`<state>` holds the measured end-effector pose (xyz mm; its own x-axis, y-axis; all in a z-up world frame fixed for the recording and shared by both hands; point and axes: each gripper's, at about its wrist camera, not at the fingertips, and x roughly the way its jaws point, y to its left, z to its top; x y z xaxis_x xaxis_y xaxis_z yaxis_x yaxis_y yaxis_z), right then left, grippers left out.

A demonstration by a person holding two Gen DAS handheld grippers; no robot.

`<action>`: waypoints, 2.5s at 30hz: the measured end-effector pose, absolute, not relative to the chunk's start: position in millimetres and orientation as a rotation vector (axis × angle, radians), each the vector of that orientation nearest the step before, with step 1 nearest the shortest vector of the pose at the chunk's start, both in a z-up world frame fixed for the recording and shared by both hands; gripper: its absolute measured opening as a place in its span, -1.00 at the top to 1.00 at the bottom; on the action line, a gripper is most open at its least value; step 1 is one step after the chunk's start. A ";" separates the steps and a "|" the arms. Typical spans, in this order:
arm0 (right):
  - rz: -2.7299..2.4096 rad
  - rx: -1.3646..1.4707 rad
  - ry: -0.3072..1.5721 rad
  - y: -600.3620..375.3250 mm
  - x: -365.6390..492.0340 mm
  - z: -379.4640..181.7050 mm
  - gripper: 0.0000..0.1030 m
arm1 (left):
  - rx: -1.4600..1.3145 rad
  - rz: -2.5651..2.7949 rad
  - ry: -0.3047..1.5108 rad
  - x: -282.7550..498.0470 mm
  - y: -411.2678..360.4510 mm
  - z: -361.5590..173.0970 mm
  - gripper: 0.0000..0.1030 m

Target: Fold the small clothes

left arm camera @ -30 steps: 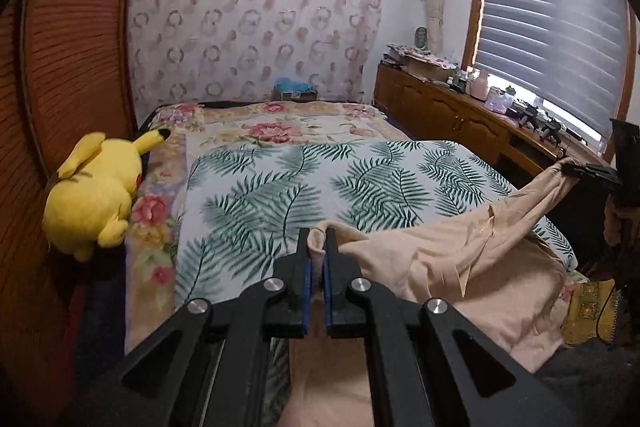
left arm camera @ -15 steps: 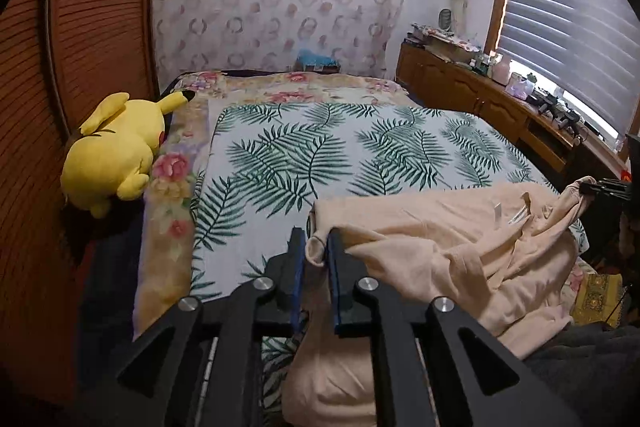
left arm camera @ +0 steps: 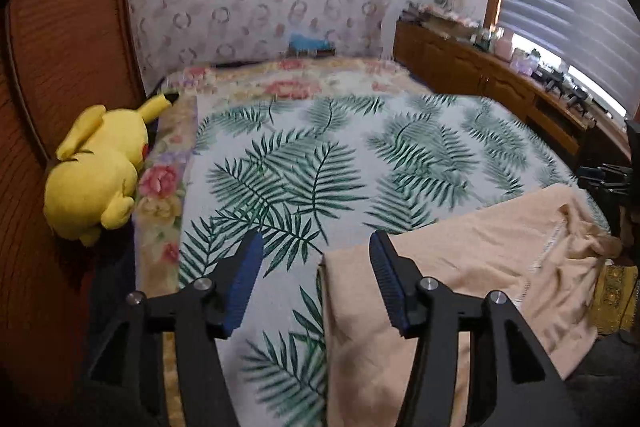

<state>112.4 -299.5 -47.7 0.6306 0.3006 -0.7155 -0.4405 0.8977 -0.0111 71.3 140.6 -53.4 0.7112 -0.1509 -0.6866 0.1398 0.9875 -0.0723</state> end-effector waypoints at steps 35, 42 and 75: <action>0.527 -0.175 0.909 -283.1 122.5 -91.7 0.81 | 0.006 -0.347 0.851 64.2 99.3 -77.7 0.91; 0.563 -0.107 0.789 -290.4 82.7 -55.5 0.88 | -0.054 -0.337 0.602 -6.0 100.2 4.9 0.93; 0.512 -0.214 0.040 -299.4 -54.4 330.6 0.89 | 0.103 -0.235 -0.028 -94.7 135.0 295.6 0.93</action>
<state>-54.4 -299.4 330.6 0.8717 0.4814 -0.0916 -0.4898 0.8502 -0.1929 -94.7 135.0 295.6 0.9722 -0.2337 0.0157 0.2308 0.9673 0.1052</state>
